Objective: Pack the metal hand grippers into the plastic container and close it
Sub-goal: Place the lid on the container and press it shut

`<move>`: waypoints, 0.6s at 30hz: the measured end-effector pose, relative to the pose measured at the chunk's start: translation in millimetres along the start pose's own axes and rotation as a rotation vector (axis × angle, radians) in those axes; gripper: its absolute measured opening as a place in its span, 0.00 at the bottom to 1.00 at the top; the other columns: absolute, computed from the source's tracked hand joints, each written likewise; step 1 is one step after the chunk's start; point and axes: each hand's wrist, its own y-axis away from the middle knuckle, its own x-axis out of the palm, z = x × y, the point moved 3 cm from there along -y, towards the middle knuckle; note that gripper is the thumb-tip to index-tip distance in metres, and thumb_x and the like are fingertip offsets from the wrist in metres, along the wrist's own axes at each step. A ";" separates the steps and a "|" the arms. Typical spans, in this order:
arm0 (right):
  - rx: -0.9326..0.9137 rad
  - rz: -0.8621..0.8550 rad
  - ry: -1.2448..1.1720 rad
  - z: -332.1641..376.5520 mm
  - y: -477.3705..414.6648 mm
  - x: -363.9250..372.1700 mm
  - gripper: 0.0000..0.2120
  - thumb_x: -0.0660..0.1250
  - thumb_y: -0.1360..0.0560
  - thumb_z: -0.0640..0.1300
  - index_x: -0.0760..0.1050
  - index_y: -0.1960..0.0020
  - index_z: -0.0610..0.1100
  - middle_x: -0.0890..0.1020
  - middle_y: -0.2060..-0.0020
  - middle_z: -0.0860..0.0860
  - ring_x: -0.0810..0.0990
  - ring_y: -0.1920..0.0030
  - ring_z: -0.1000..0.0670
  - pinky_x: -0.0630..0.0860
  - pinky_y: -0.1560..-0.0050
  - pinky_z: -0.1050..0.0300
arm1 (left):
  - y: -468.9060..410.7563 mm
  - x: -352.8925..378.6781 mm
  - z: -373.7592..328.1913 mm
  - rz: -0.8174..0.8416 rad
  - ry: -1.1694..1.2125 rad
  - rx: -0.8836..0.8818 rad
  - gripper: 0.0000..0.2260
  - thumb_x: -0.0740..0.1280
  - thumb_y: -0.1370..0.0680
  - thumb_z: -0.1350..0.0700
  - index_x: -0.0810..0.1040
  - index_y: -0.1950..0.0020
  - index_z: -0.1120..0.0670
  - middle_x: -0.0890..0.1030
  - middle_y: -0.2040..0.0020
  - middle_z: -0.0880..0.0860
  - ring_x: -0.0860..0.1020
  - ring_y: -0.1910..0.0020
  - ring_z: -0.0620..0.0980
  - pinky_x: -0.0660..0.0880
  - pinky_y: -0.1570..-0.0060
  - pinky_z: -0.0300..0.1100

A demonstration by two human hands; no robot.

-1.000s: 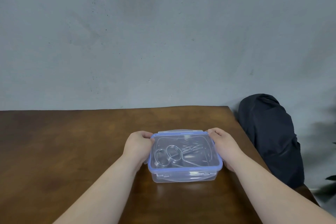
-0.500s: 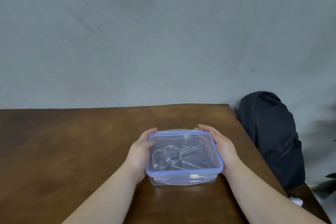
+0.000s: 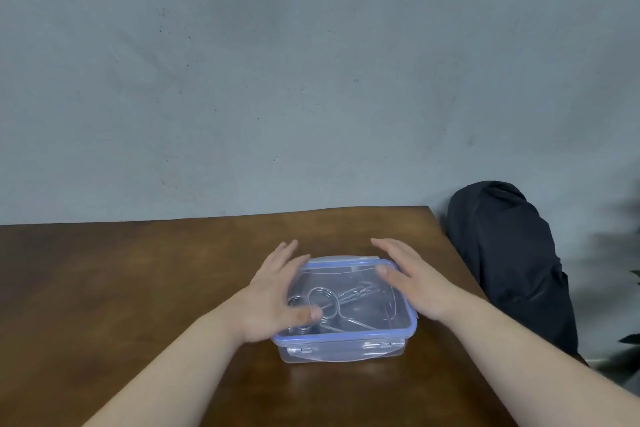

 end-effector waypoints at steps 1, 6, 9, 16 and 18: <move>-0.042 0.063 0.120 6.8 0.1 -4.7 0.38 0.62 0.23 0.68 0.57 0.19 0.55 0.57 0.20 0.58 0.48 0.20 0.57 0.51 0.21 0.50 | 0.0 -1.6 -3.5 0.074 -0.104 0.015 0.55 0.67 0.38 0.24 0.48 0.19 0.45 0.38 0.20 0.39 0.34 0.22 0.40 0.47 0.21 0.53; -0.036 0.479 0.618 38.5 7.6 -6.7 0.62 0.73 0.37 0.73 0.40 0.17 0.56 0.42 0.18 0.59 0.32 0.21 0.54 0.38 0.21 0.41 | -2.3 -5.7 -24.9 0.282 -0.407 -0.078 0.61 0.74 0.39 0.30 0.39 0.19 0.44 0.34 0.19 0.44 0.33 0.21 0.45 0.50 0.22 0.56; -0.001 0.526 0.713 44.0 6.9 -1.6 0.65 0.76 0.38 0.70 0.34 0.19 0.56 0.38 0.18 0.55 0.29 0.21 0.51 0.33 0.23 0.38 | -3.6 -4.9 -34.7 0.297 -0.471 -0.099 0.61 0.74 0.40 0.32 0.38 0.19 0.45 0.40 0.18 0.47 0.38 0.20 0.50 0.58 0.24 0.57; 0.013 0.452 0.769 51.5 7.9 10.7 0.60 0.74 0.36 0.60 0.37 0.19 0.56 0.45 0.18 0.48 0.39 0.20 0.44 0.41 0.21 0.35 | -3.3 4.5 -43.6 0.251 -0.563 -0.095 0.57 0.70 0.38 0.38 0.37 0.20 0.46 0.49 0.22 0.51 0.47 0.23 0.55 0.71 0.33 0.53; 0.021 0.427 0.735 51.1 12.3 13.1 0.59 0.74 0.35 0.60 0.37 0.18 0.56 0.42 0.18 0.49 0.38 0.20 0.47 0.49 0.21 0.38 | -1.2 8.0 -42.6 0.220 -0.551 -0.100 0.56 0.69 0.37 0.39 0.37 0.20 0.47 0.45 0.19 0.52 0.41 0.21 0.55 0.69 0.31 0.53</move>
